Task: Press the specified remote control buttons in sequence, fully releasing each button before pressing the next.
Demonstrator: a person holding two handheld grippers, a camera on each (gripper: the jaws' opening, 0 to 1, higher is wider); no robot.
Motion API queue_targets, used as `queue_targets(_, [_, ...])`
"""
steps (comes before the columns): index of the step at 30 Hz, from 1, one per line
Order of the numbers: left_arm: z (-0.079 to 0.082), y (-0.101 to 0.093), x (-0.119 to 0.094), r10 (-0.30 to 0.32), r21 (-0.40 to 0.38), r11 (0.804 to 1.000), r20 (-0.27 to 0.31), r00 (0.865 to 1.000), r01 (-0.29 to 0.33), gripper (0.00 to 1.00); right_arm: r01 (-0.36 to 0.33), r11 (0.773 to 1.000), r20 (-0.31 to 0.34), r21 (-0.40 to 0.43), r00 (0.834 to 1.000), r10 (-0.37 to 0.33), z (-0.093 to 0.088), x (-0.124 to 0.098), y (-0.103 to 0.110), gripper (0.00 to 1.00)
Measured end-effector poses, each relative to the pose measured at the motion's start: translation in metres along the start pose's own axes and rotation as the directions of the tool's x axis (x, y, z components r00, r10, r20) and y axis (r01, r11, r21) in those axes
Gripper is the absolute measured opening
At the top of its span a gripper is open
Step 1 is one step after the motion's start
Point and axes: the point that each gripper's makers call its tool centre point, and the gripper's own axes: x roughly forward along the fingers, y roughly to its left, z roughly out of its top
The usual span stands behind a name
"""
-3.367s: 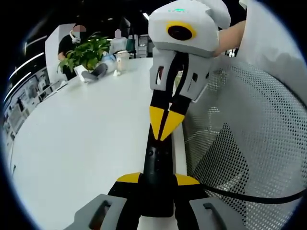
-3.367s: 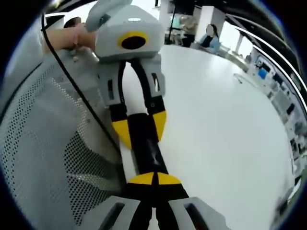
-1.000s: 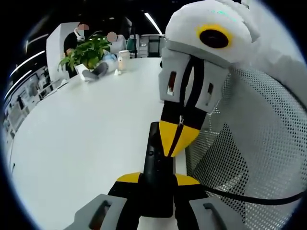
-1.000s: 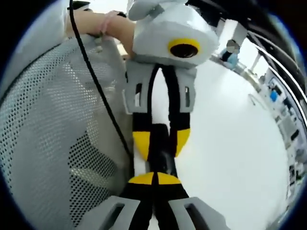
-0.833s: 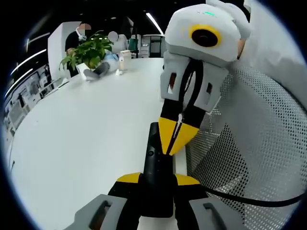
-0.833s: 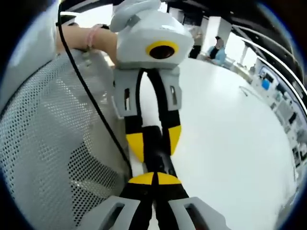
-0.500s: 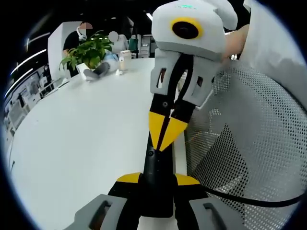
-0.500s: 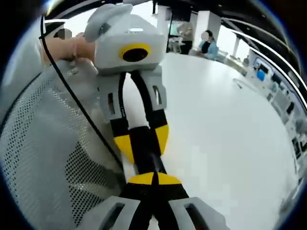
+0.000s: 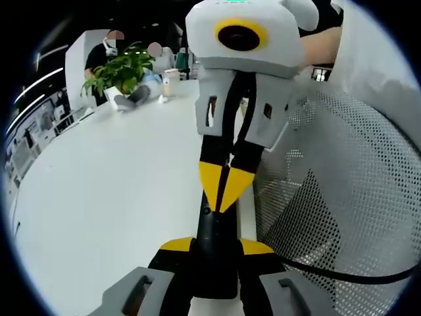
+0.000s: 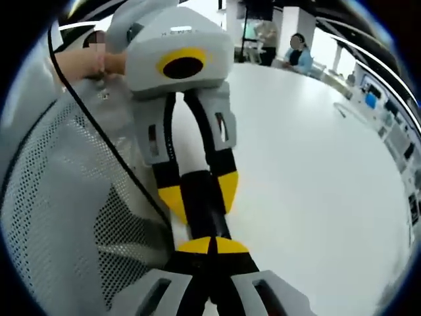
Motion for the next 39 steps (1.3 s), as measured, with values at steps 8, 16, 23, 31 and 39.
queue_targets(8, [0.0, 0.0, 0.0, 0.003, 0.004, 1.0, -0.004, 1.0, -0.003, 0.24, -0.006, 1.0, -0.017, -0.012, 1.0, 0.006, 0.0, 0.001, -0.002, 0.0])
queue_targets(16, [0.001, 0.0, 0.0, 0.005, 0.002, 1.0, -0.003, 1.0, -0.005, 0.24, 0.01, 0.987, 0.089, 0.16, 0.996, -0.025, 0.0, -0.002, -0.004, 0.0])
queue_targets(23, [0.001, 0.0, 0.0, 0.006, 0.004, 1.0, -0.004, 1.0, -0.006, 0.24, 0.07, 0.997, -0.001, 0.031, 0.998, -0.07, -0.005, -0.001, -0.015, 0.0])
queue_targets(31, [0.0, 0.0, 0.0, 0.005, 0.004, 1.0, -0.006, 1.0, -0.005, 0.24, -0.043, 0.993, -0.019, 0.108, 0.999, 0.045, -0.001, 0.001, -0.014, 0.0])
queue_targets(39, [0.001, 0.0, 0.001, 0.004, 0.005, 1.0, -0.008, 1.0, -0.004, 0.24, -0.146, 0.966, -0.082, 0.215, 0.983, 0.167, -0.002, 0.002, -0.014, 0.0])
